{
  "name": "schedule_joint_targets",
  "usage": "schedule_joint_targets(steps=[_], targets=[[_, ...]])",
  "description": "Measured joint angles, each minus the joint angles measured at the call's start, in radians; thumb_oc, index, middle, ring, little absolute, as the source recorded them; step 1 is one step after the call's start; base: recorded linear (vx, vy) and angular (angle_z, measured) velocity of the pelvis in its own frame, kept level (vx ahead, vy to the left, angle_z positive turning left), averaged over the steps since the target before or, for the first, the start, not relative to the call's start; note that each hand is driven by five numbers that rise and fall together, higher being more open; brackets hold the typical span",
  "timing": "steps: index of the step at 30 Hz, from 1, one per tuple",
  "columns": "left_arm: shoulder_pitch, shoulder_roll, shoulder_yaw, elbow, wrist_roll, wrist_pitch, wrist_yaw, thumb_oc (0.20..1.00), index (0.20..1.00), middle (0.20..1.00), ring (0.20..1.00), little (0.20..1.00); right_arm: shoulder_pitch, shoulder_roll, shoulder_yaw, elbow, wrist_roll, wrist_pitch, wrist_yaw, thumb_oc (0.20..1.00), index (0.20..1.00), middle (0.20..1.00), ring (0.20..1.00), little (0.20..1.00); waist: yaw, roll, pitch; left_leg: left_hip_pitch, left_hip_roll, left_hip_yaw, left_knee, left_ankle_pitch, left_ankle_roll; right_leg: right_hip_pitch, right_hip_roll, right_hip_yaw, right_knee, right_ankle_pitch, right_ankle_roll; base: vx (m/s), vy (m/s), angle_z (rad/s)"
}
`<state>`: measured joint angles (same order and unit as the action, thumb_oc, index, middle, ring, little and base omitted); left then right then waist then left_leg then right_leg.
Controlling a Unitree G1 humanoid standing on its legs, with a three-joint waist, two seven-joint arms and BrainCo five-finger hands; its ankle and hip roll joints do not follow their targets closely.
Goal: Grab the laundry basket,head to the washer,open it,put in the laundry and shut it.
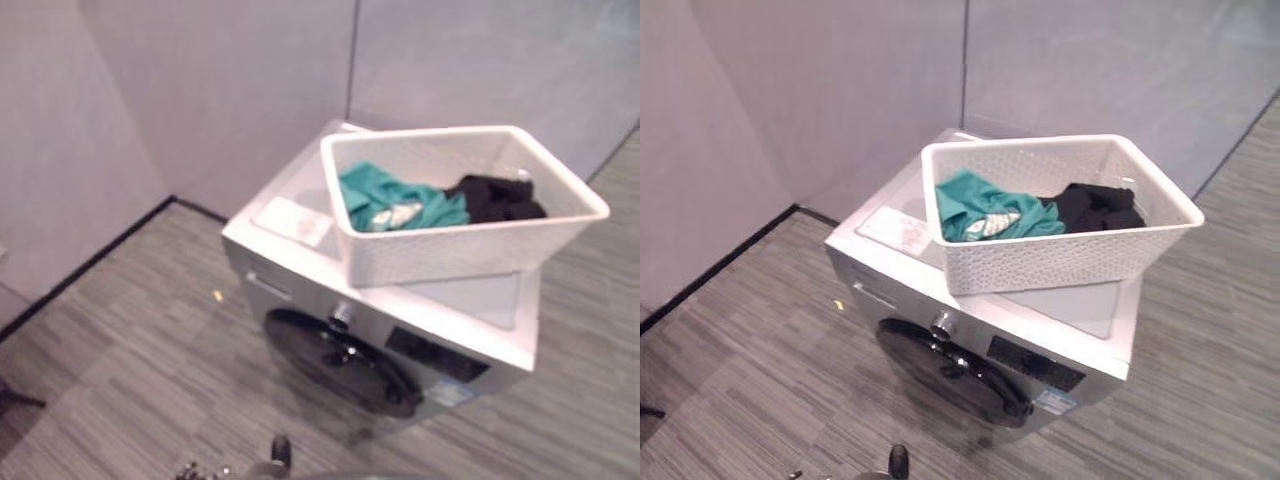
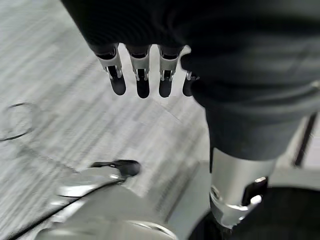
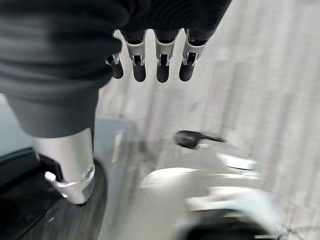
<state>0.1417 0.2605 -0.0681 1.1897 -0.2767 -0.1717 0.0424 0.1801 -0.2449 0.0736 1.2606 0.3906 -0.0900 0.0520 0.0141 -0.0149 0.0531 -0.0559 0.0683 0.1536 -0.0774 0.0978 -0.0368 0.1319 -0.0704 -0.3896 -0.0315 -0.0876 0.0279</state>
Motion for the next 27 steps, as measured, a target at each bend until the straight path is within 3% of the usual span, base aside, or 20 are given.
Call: schedule_joint_targets(steps=[6, 15, 21, 27], targets=[[-0.038, 0.000, 0.001, 0.000, 0.000, -0.006, 0.001, 1.000, 1.000, 1.000, 1.000, 1.000, -0.015, 0.004, 0.001, 0.010, 0.000, 0.000, -0.006, 1.000, 1.000, 1.000, 1.000, 1.000, -0.016, -0.020, 0.014, 0.021, -0.010, 0.003, -0.022, 0.014, -0.002, 0.013, -0.003, 0.004, -0.030, 0.010, 0.013, 0.00, -0.004, -0.02], [-0.031, 0.000, 0.002, 0.001, 0.000, -0.006, 0.002, 1.000, 1.000, 1.000, 1.000, 1.000, -0.020, 0.005, -0.018, 0.018, 0.001, 0.000, -0.011, 1.000, 1.000, 1.000, 1.000, 1.000, -0.020, 0.000, 0.028, 0.026, -0.008, 0.019, -0.024, 0.010, 0.000, 0.010, -0.003, 0.017, -0.034, 0.011, 0.012, 0.01, 0.001, -0.04], [-0.044, 0.000, -0.001, -0.007, 0.000, -0.004, 0.001, 1.000, 1.000, 1.000, 1.000, 1.000, -0.001, 0.007, -0.034, 0.017, 0.002, 0.001, -0.014, 1.000, 1.000, 1.000, 1.000, 1.000, -0.040, -0.004, 0.046, 0.056, 0.002, 0.075, -0.024, 0.002, -0.010, 0.007, -0.004, 0.075, -0.044, 0.017, 0.010, 0.00, 0.013, -0.32], [-0.053, 0.002, -0.007, -0.050, -0.001, -0.007, 0.000, 1.000, 1.000, 1.000, 1.000, 1.000, 0.001, 0.008, -0.035, 0.010, 0.001, 0.002, -0.012, 1.000, 1.000, 1.000, 1.000, 1.000, -0.072, 0.008, 0.048, 0.096, 0.014, 0.176, -0.027, -0.020, -0.014, -0.008, -0.005, 0.179, -0.059, 0.038, 0.013, 0.02, 0.019, -0.51]])
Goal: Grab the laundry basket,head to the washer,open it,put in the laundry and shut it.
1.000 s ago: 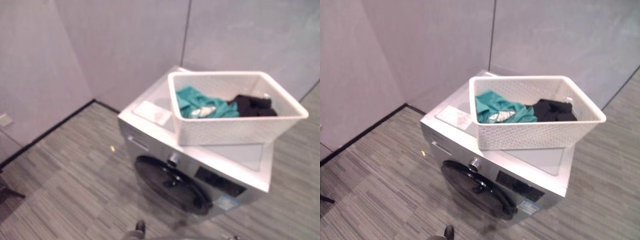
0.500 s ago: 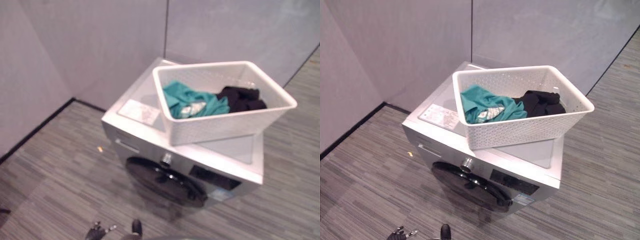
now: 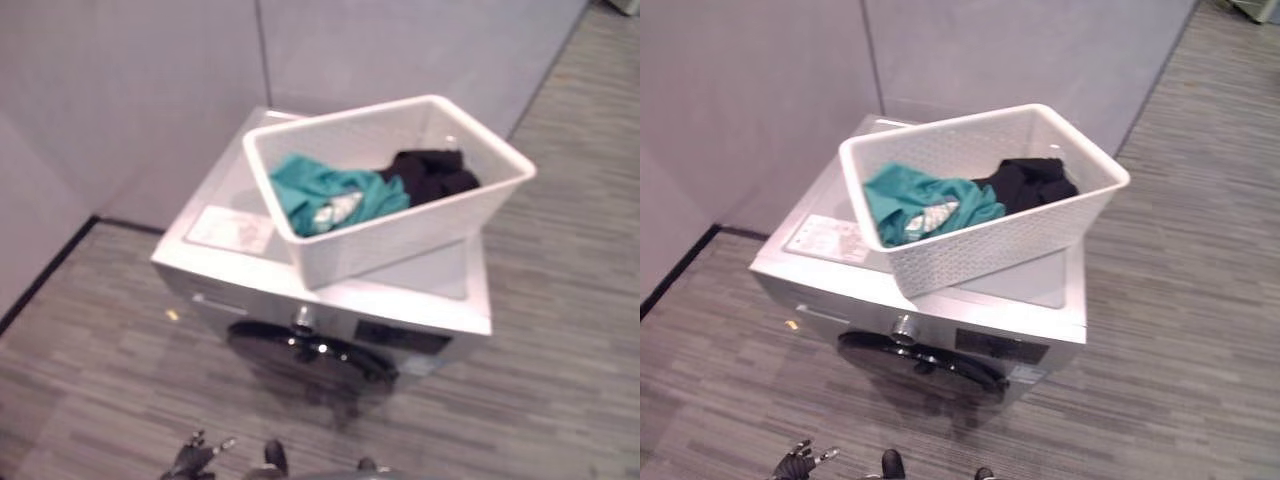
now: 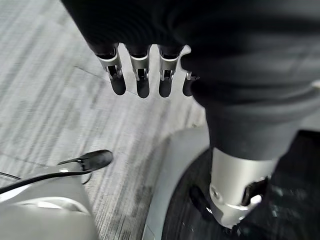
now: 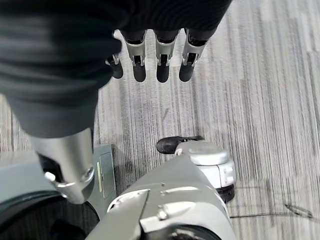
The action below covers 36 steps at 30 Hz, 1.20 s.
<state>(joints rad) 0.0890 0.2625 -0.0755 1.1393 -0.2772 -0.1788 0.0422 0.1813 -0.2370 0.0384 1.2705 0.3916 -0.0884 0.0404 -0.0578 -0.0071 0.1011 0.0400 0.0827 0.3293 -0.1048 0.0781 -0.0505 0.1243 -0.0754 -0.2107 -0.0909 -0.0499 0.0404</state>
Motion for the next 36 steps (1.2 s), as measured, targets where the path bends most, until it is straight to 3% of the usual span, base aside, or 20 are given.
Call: schedule_joint_targets(steps=[8, 23, 31, 36], targets=[[-0.014, -0.001, -0.008, -0.028, 0.000, -0.006, -0.003, 1.000, 1.000, 1.000, 1.000, 1.000, 0.020, -0.003, 0.005, -0.003, -0.001, 0.006, 0.006, 1.000, 1.000, 1.000, 1.000, 1.000, -0.006, 0.026, -0.025, 0.019, 0.004, 0.019, 0.004, -0.004, 0.000, 0.000, 0.000, 0.035, 0.000, 0.009, 0.002, 0.00, -0.009, -0.16], [0.005, -0.001, -0.033, 0.010, 0.002, -0.003, -0.005, 1.000, 1.000, 1.000, 1.000, 1.000, 0.038, -0.002, 0.019, -0.032, 0.000, 0.008, 0.017, 1.000, 1.000, 1.000, 1.000, 1.000, -0.005, 0.037, -0.071, 0.018, 0.004, 0.013, 0.000, -0.005, -0.001, 0.001, 0.000, 0.035, 0.000, 0.015, 0.002, -0.02, -0.028, 0.01], [0.002, 0.000, -0.068, 0.014, 0.001, -0.002, -0.003, 1.000, 1.000, 1.000, 1.000, 1.000, 0.034, -0.002, 0.049, -0.039, 0.001, 0.007, 0.014, 1.000, 1.000, 1.000, 1.000, 1.000, -0.004, 0.046, -0.078, -0.011, 0.009, -0.044, 0.005, 0.015, -0.006, 0.001, 0.016, -0.006, 0.006, 0.012, -0.002, -0.10, -0.116, 0.18], [0.004, -0.004, -0.071, 0.013, 0.001, -0.001, -0.003, 1.000, 1.000, 1.000, 1.000, 1.000, 0.014, -0.008, 0.069, -0.050, 0.001, 0.003, 0.000, 1.000, 1.000, 1.000, 1.000, 1.000, 0.008, 0.060, -0.050, -0.028, 0.038, -0.075, 0.005, 0.037, -0.026, -0.002, 0.048, -0.029, 0.000, 0.012, -0.018, -0.15, -0.136, 0.17]])
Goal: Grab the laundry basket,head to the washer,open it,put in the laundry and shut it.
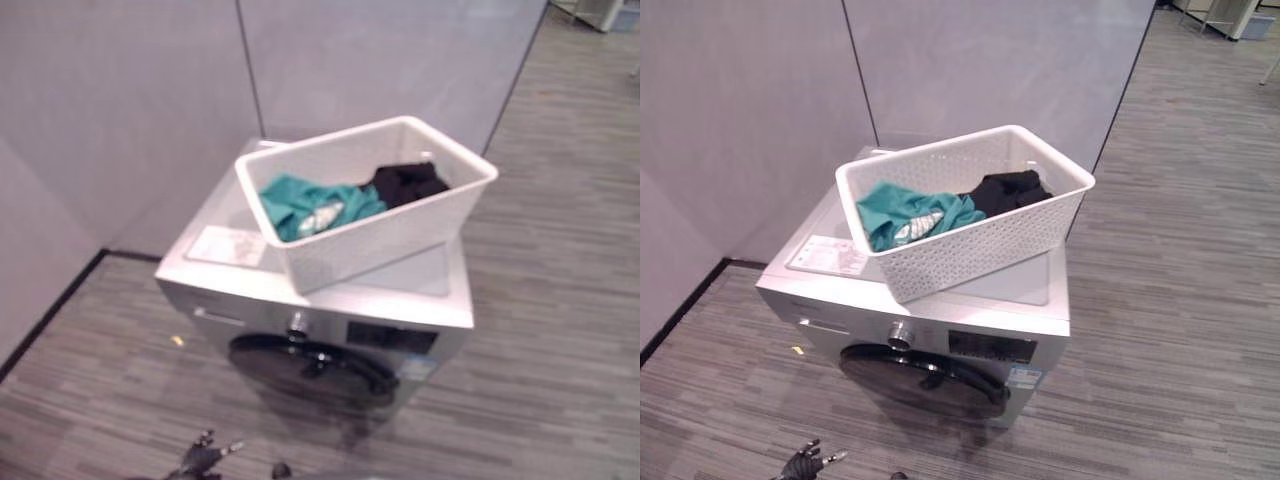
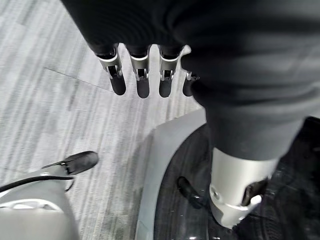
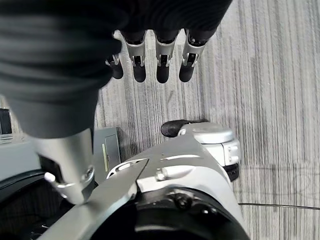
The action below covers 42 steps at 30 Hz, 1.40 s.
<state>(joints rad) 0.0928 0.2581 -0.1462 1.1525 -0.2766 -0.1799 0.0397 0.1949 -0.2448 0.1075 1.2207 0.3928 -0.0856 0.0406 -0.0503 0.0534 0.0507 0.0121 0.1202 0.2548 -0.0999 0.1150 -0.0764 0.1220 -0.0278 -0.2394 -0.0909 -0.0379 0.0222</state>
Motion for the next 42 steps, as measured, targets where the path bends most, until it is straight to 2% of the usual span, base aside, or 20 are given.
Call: schedule_joint_targets(steps=[1, 3, 5, 7, 8, 9, 11, 12, 13, 15, 18, 20, 23, 26, 28, 30, 31, 33, 35, 42], targets=[[0.008, -0.001, 0.001, 0.008, 0.000, -0.001, 0.000, 1.000, 1.000, 1.000, 1.000, 1.000, -0.002, -0.004, 0.007, -0.010, 0.000, -0.003, -0.002, 1.000, 1.000, 1.000, 1.000, 1.000, 0.003, 0.018, 0.013, -0.016, 0.013, -0.014, 0.004, 0.007, -0.013, -0.002, 0.016, -0.011, 0.000, -0.005, -0.005, -0.22, -0.150, 0.26], [-0.012, 0.000, 0.002, 0.016, -0.002, 0.000, 0.001, 1.000, 1.000, 1.000, 1.000, 1.000, -0.009, -0.010, 0.015, -0.021, 0.001, -0.005, -0.004, 1.000, 1.000, 1.000, 1.000, 1.000, 0.001, 0.015, 0.028, -0.049, 0.028, -0.046, 0.019, 0.031, -0.036, -0.028, 0.023, -0.030, 0.005, -0.002, -0.023, -0.20, -0.054, 0.24], [-0.018, -0.001, 0.003, 0.029, -0.003, 0.002, 0.001, 1.000, 1.000, 1.000, 1.000, 1.000, -0.031, -0.027, 0.020, -0.027, 0.000, -0.005, -0.005, 1.000, 1.000, 1.000, 1.000, 1.000, 0.012, 0.001, 0.055, -0.059, 0.044, -0.078, 0.039, 0.046, -0.067, -0.041, 0.020, -0.049, 0.006, 0.029, -0.071, -0.17, -0.010, -0.02], [-0.045, 0.005, 0.012, 0.065, -0.003, 0.004, 0.001, 1.000, 1.000, 1.000, 1.000, 1.000, -0.048, -0.035, 0.041, -0.032, 0.000, -0.010, -0.008, 1.000, 1.000, 1.000, 1.000, 1.000, 0.008, -0.048, 0.071, -0.090, 0.049, -0.093, 0.170, 0.007, -0.095, -0.050, -0.018, -0.056, 0.001, 0.038, -0.081, -0.10, 0.076, 0.03], [-0.060, 0.005, 0.030, 0.077, -0.006, 0.004, 0.002, 1.000, 1.000, 1.000, 1.000, 1.000, -0.051, -0.039, 0.041, -0.032, 0.000, -0.016, -0.008, 1.000, 1.000, 1.000, 1.000, 1.000, -0.001, -0.086, 0.083, -0.072, 0.090, -0.119, 0.257, -0.009, -0.116, -0.050, -0.046, -0.058, 0.001, 0.039, -0.084, -0.08, 0.096, 0.12], [-0.063, 0.001, 0.032, 0.076, -0.009, 0.002, 0.001, 1.000, 1.000, 1.000, 1.000, 1.000, -0.049, -0.043, 0.037, -0.028, 0.000, -0.016, -0.008, 1.000, 1.000, 1.000, 1.000, 1.000, -0.006, -0.086, 0.085, -0.049, 0.131, -0.135, 0.292, -0.010, -0.118, -0.051, -0.046, -0.060, 0.000, 0.040, -0.083, -0.08, 0.187, 0.18], [-0.071, -0.007, 0.030, 0.075, -0.010, 0.001, 0.000, 1.000, 1.000, 1.000, 1.000, 1.000, -0.042, -0.049, 0.028, -0.028, 0.001, -0.016, -0.009, 1.000, 1.000, 1.000, 1.000, 1.000, -0.018, -0.078, 0.088, 0.011, 0.199, -0.166, 0.318, -0.012, -0.121, -0.047, -0.044, -0.065, 0.007, 0.045, -0.079, -0.04, 0.165, 0.18], [-0.078, -0.017, 0.028, 0.069, -0.010, -0.001, 0.000, 1.000, 1.000, 1.000, 1.000, 1.000, -0.025, -0.055, 0.007, -0.034, 0.000, -0.016, -0.004, 1.000, 1.000, 1.000, 1.000, 1.000, -0.027, -0.070, 0.088, 0.036, 0.217, -0.200, 0.345, -0.025, -0.146, -0.056, -0.043, -0.071, 0.017, 0.051, -0.069, -0.07, 0.270, 0.34], [-0.085, -0.032, 0.029, 0.065, -0.010, -0.003, -0.001, 1.000, 1.000, 1.000, 1.000, 1.000, -0.021, -0.066, 0.003, -0.027, 0.000, -0.017, -0.001, 1.000, 1.000, 1.000, 1.000, 1.000, -0.037, -0.050, 0.092, 0.072, 0.223, -0.243, 0.339, -0.021, -0.141, -0.057, -0.044, -0.070, 0.019, 0.049, -0.057, -0.07, 0.270, 0.27], [-0.092, -0.047, 0.028, 0.057, -0.010, -0.004, -0.001, 1.000, 1.000, 1.000, 1.000, 1.000, -0.016, -0.075, -0.008, -0.022, 0.000, -0.009, -0.001, 1.000, 1.000, 1.000, 1.000, 1.000, -0.040, -0.025, 0.093, 0.132, 0.212, -0.307, 0.291, -0.023, -0.145, -0.070, -0.047, -0.069, 0.027, 0.070, -0.027, -0.05, 0.283, 0.13], [-0.110, -0.042, 0.000, 0.047, -0.011, -0.004, -0.003, 1.000, 1.000, 1.000, 1.000, 1.000, -0.019, -0.062, -0.023, -0.025, 0.000, -0.005, 0.017, 1.000, 1.000, 1.000, 1.000, 1.000, -0.053, -0.026, 0.091, 0.204, 0.162, -0.270, 0.149, -0.096, -0.193, -0.097, -0.117, -0.069, 0.054, 0.105, 0.032, -0.13, 0.435, 0.14], [-0.115, -0.033, -0.014, 0.033, -0.010, -0.006, -0.002, 1.000, 1.000, 1.000, 1.000, 1.000, -0.028, -0.054, -0.038, -0.024, 0.000, -0.002, 0.020, 1.000, 1.000, 1.000, 1.000, 1.000, -0.060, -0.008, 0.063, 0.229, 0.102, -0.199, 0.034, -0.162, -0.181, -0.151, -0.180, -0.059, 0.069, 0.140, 0.088, -0.25, 0.588, 0.20], [-0.111, -0.003, -0.039, 0.016, -0.009, -0.009, -0.004, 1.000, 1.000, 1.000, 1.000, 1.000, -0.038, -0.031, -0.036, -0.026, 0.000, -0.002, 0.022, 1.000, 1.000, 1.000, 1.000, 1.000, -0.053, -0.039, 0.060, 0.202, 0.002, -0.201, 0.055, -0.231, -0.088, -0.196, -0.275, -0.006, 0.090, 0.182, 0.141, -0.17, 0.383, -0.10], [-0.095, 0.005, -0.035, 0.008, -0.008, -0.010, -0.004, 1.000, 1.000, 1.000, 1.000, 1.000, -0.045, -0.024, -0.053, -0.021, -0.001, 0.008, 0.023, 1.000, 1.000, 1.000, 1.000, 1.000, -0.036, -0.048, 0.072, 0.223, -0.052, -0.162, 0.049, -0.282, -0.049, -0.219, -0.319, 0.035, 0.089, 0.220, 0.171, -0.15, 0.292, -0.42], [-0.068, 0.026, -0.035, 0.011, 0.000, -0.008, -0.003, 1.000, 1.000, 1.000, 1.000, 1.000, -0.056, -0.011, -0.066, -0.011, -0.002, 0.015, 0.022, 1.000, 1.000, 1.000, 1.000, 1.000, -0.037, -0.088, 0.090, 0.232, -0.111, -0.122, 0.070, -0.299, -0.020, -0.240, -0.353, 0.048, 0.085, 0.273, 0.177, -0.20, 0.251, -0.77], [-0.045, 0.038, -0.035, 0.008, 0.002, -0.005, -0.004, 1.000, 1.000, 1.000, 1.000, 1.000, -0.067, -0.008, -0.063, -0.011, -0.002, 0.018, 0.015, 1.000, 1.000, 1.000, 1.000, 1.000, -0.028, -0.100, 0.098, 0.226, -0.123, -0.084, 0.100, -0.316, -0.003, -0.269, -0.349, 0.016, 0.085, 0.320, 0.163, -0.12, 0.139, -0.65], [-0.038, 0.045, -0.034, 0.005, 0.002, -0.005, -0.004, 1.000, 1.000, 1.000, 1.000, 1.000, -0.065, -0.006, -0.063, -0.014, -0.001, 0.019, 0.014, 1.000, 1.000, 1.000, 1.000, 1.000, -0.024, -0.110, 0.098, 0.217, -0.131, -0.074, 0.118, -0.321, 0.001, -0.272, -0.350, 0.010, 0.072, 0.285, 0.148, -0.04, 0.076, -0.33], [-0.032, 0.037, -0.030, 0.001, 0.002, -0.004, -0.007, 1.000, 1.000, 1.000, 1.000, 1.000, -0.057, -0.016, -0.065, -0.028, -0.001, 0.017, -0.001, 1.000, 1.000, 1.000, 1.000, 1.000, -0.032, -0.072, 0.104, 0.171, -0.084, -0.074, 0.159, -0.341, 0.012, -0.286, -0.299, 0.041, 0.076, 0.178, 0.177, -0.03, 0.062, -0.11], [-0.011, 0.050, -0.005, -0.017, 0.002, -0.008, -0.007, 1.000, 1.000, 1.000, 1.000, 1.000, -0.029, -0.019, -0.066, -0.087, 0.000, 0.026, -0.006, 1.000, 1.000, 1.000, 1.000, 1.000, -0.028, -0.074, 0.090, 0.172, -0.059, -0.083, 0.137, -0.320, 0.001, -0.297, -0.218, 0.122, 0.140, 0.192, 0.132, 0.01, -0.065, 0.04], [0.004, 0.042, 0.043, -0.066, 0.020, -0.001, -0.009, 1.000, 1.000, 1.000, 1.000, 1.000, -0.038, -0.207, -0.080, -0.408, -0.088, 0.017, -0.039, 1.000, 1.000, 1.000, 1.000, 1.000, 0.003, -0.055, 0.082, 0.165, 0.004, -0.104, 0.128, -0.301, -0.034, -0.242, -0.161, 0.083, 0.007, 0.270, 0.100, 0.05, -0.150, 0.01]])
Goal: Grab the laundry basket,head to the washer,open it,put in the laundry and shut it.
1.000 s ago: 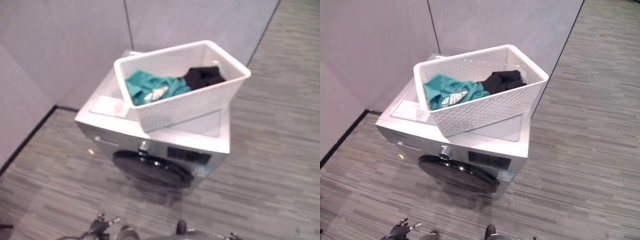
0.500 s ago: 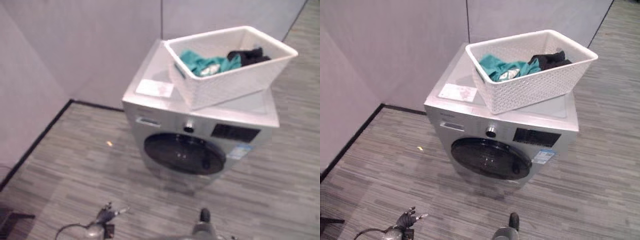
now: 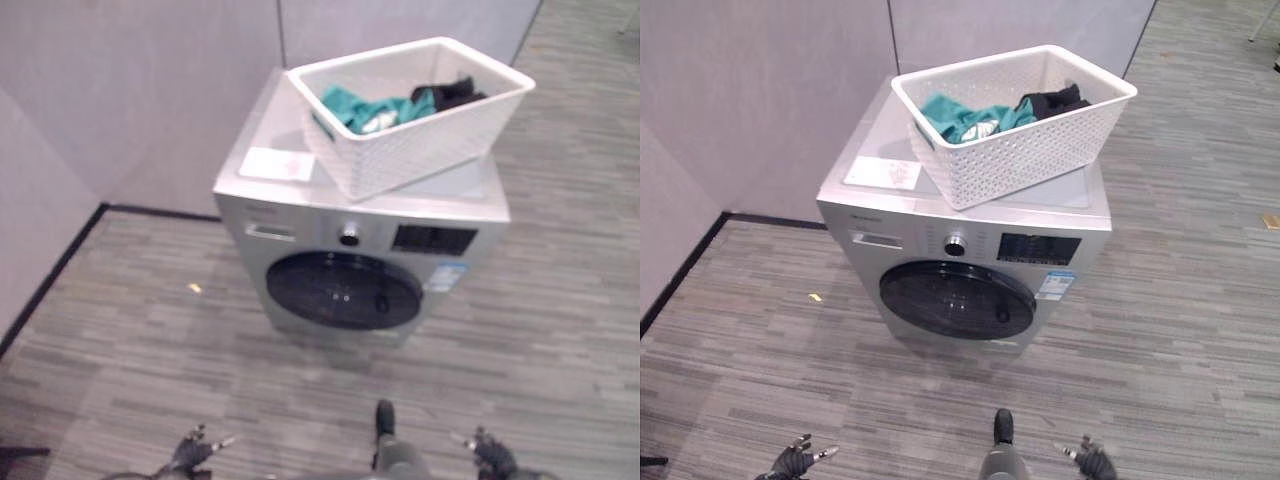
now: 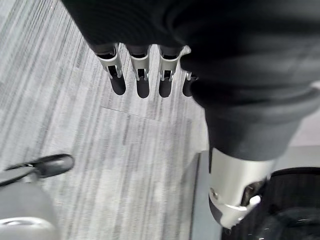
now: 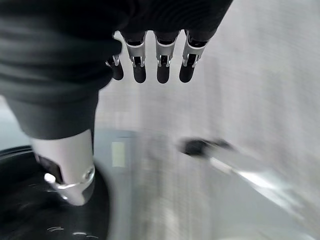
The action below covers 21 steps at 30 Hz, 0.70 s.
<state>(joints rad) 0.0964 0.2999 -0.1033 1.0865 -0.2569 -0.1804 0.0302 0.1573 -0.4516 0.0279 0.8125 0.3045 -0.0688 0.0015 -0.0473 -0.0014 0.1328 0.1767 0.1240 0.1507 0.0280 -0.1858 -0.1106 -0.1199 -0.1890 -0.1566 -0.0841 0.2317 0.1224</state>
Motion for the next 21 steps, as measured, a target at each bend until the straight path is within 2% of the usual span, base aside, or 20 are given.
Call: schedule_joint_targets(steps=[2, 5, 7, 10, 11, 15, 17, 21], targets=[[0.008, 0.000, -0.002, -0.048, 0.001, 0.001, -0.016, 1.000, 1.000, 1.000, 1.000, 1.000, -0.006, -0.071, -0.020, -0.067, -0.053, 0.007, -0.013, 1.000, 1.000, 1.000, 1.000, 1.000, 0.009, 0.006, -0.002, 0.004, 0.011, -0.012, -0.023, 0.012, -0.005, 0.012, 0.005, -0.018, -0.001, -0.006, -0.004, 0.03, -0.120, 0.30], [0.020, 0.002, -0.006, -0.145, 0.017, 0.007, -0.037, 1.000, 1.000, 1.000, 1.000, 1.000, 0.009, -0.191, -0.068, -0.219, -0.205, 0.040, -0.029, 1.000, 1.000, 1.000, 1.000, 1.000, 0.003, 0.011, 0.005, -0.013, 0.018, -0.073, -0.050, 0.041, -0.013, 0.024, -0.005, -0.078, -0.008, -0.024, 0.001, 0.04, -0.108, 0.55], [0.025, 0.005, -0.005, -0.163, 0.020, 0.015, -0.050, 1.000, 1.000, 1.000, 1.000, 1.000, -0.052, -0.243, -0.082, -0.235, -0.312, 0.061, -0.051, 1.000, 1.000, 1.000, 1.000, 1.000, 0.019, 0.017, 0.013, -0.026, 0.025, -0.094, -0.061, 0.057, -0.018, 0.024, -0.003, -0.103, -0.008, -0.029, 0.001, -0.07, -0.085, 0.34], [0.013, 0.026, -0.046, -0.171, 0.019, 0.018, -0.057, 1.000, 1.000, 1.000, 1.000, 1.000, -0.180, -0.315, -0.055, -0.210, -0.387, 0.078, -0.072, 1.000, 1.000, 1.000, 1.000, 1.000, 0.025, 0.018, 0.043, -0.086, 0.015, -0.109, -0.045, 0.069, -0.024, -0.023, -0.015, -0.109, -0.007, -0.016, -0.002, -0.13, -0.062, 0.13], [0.012, 0.033, -0.048, -0.180, 0.017, 0.018, -0.055, 1.000, 1.000, 1.000, 1.000, 1.000, -0.269, -0.327, -0.026, -0.178, -0.397, 0.085, -0.092, 1.000, 1.000, 1.000, 1.000, 1.000, 0.043, 0.023, 0.069, -0.127, 0.013, -0.113, -0.041, 0.081, -0.028, -0.061, -0.017, -0.109, -0.007, -0.002, -0.012, -0.13, -0.071, 0.03], [-0.019, 0.050, -0.075, -0.224, -0.007, 0.012, -0.054, 1.000, 1.000, 1.000, 1.000, 1.000, -0.571, -0.341, 0.176, 0.017, -0.424, 0.089, -0.120, 1.000, 1.000, 1.000, 1.000, 1.000, 0.053, 0.047, 0.152, -0.225, 0.007, -0.129, -0.024, 0.106, -0.036, -0.147, -0.019, -0.120, -0.001, 0.028, -0.040, -0.09, -0.056, 0.14], [-0.035, 0.047, -0.075, -0.233, -0.027, 0.006, -0.051, 1.000, 1.000, 1.000, 1.000, 1.000, -0.677, -0.327, 0.238, 0.097, -0.423, 0.089, -0.146, 1.000, 1.000, 1.000, 1.000, 1.000, 0.070, 0.064, 0.182, -0.264, 0.008, -0.134, -0.026, 0.120, -0.038, -0.177, -0.019, -0.130, -0.001, 0.036, -0.050, -0.08, -0.086, 0.08], [-0.080, 0.049, -0.074, -0.267, -0.070, -0.008, -0.030, 1.000, 1.000, 1.000, 1.000, 1.000, -0.847, -0.331, 0.310, 0.235, -0.420, 0.088, -0.147, 1.000, 1.000, 1.000, 1.000, 1.000, 0.075, 0.064, 0.249, -0.317, 0.006, -0.148, -0.047, 0.153, -0.050, -0.232, -0.023, -0.140, -0.001, 0.053, -0.061, -0.02, -0.053, 0.10]])
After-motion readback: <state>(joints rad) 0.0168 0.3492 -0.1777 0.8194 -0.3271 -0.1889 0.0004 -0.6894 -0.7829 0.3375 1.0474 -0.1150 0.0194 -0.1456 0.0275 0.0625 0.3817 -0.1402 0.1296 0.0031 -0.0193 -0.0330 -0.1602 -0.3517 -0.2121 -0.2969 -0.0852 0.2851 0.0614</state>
